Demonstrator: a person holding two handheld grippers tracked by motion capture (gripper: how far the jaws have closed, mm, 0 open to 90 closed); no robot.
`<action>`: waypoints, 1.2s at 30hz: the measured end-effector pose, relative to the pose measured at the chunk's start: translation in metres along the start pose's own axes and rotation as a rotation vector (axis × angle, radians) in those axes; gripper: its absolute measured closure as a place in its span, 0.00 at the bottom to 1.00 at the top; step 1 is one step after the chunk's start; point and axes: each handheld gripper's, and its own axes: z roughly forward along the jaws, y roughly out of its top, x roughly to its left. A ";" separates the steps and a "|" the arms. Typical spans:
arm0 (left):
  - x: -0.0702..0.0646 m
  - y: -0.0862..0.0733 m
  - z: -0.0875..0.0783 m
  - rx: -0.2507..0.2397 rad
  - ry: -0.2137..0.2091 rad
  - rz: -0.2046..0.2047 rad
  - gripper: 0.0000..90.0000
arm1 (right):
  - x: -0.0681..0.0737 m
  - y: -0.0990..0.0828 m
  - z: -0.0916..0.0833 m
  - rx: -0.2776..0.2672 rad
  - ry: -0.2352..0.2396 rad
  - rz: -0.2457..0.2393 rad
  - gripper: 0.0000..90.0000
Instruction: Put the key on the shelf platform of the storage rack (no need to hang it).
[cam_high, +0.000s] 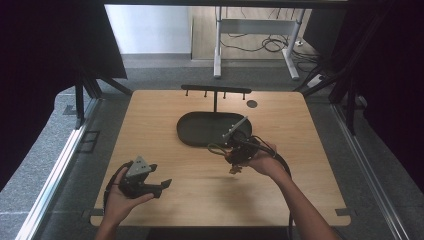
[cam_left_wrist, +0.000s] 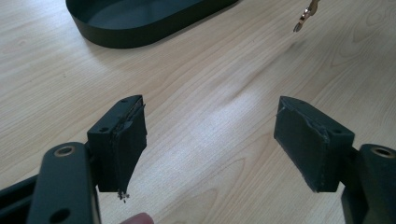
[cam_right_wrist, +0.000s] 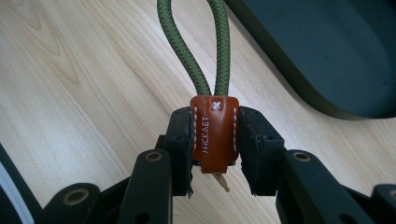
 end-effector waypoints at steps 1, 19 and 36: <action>0.000 0.000 0.000 0.000 -0.001 0.000 0.28 | -0.002 0.002 -0.001 0.000 -0.002 0.000 0.74; 0.001 -0.001 0.001 0.004 -0.003 -0.004 0.28 | -0.015 0.016 -0.008 0.000 -0.013 0.009 0.74; 0.002 -0.001 -0.001 -0.002 0.000 -0.009 0.28 | -0.034 0.033 -0.005 0.014 -0.009 0.015 0.74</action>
